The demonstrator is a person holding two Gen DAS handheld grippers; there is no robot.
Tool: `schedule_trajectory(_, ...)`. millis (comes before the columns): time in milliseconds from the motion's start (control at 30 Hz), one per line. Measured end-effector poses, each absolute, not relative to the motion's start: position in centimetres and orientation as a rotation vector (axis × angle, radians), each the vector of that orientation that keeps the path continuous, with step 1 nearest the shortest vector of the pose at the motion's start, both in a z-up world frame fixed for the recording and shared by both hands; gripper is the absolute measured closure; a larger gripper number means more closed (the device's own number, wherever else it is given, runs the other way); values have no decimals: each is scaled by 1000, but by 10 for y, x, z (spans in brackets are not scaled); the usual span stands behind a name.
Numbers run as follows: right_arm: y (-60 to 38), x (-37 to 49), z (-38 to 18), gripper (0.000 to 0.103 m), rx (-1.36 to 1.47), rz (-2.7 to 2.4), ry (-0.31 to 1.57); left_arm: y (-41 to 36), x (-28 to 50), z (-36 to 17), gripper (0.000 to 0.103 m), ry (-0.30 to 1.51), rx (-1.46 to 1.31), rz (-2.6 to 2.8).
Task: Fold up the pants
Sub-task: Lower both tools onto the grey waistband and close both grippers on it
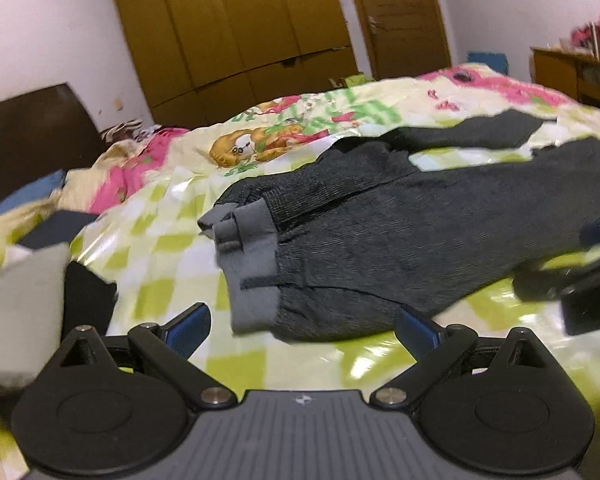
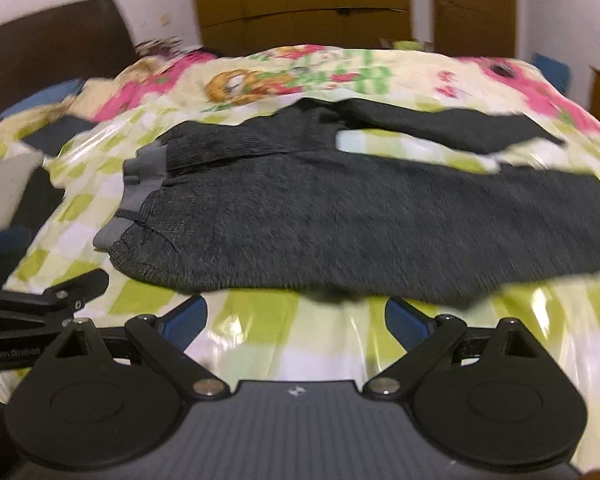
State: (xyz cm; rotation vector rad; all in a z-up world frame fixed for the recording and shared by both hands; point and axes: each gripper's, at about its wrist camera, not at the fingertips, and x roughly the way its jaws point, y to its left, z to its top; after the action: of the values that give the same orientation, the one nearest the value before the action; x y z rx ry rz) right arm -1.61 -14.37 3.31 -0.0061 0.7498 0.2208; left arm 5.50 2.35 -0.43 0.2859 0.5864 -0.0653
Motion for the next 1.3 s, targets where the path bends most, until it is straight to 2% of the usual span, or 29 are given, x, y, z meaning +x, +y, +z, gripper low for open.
schedule_trajectory(100,-126,7,25,20,-122,297,760,38,83,-18,0,626,296,-90)
schedule_trajectory(267,-98,29,4,20,-241,428,781,58,120,-44,0,719,238,-138)
schedule_trajectory(467,-77,35,-10,20,-361,521,748,73,142,-51,0,789,145,-228)
schedule_trajectory(567,-77,38,-12,21,-389,554,728,79,138,-47,13,797,139,-239)
schedule_trajectory(633,-81,44,-14,22,-364,571,738,85,143,-46,28,808,113,-228)
schedule_trajectory(667,-82,46,-14,24,-351,574,741,89,148,-46,29,822,75,-216)
schedule_trajectory(800,-74,40,-7,46,-385,594,743,92,154,-48,35,827,27,-210)
schedule_trajectory(933,-63,33,-5,47,-483,597,721,102,146,-43,38,831,12,-252)
schedule_trajectory(1033,-59,35,-5,43,-488,599,731,102,149,-41,38,819,24,-272)
schedule_trajectory(1200,-54,33,-9,38,-535,620,691,96,153,-47,31,802,72,-296)
schedule_trajectory(1267,-46,40,-16,37,-550,608,694,93,157,-47,34,809,95,-290)
schedule_trajectory(1300,-44,45,-16,40,-524,603,722,94,156,-46,39,813,94,-292)
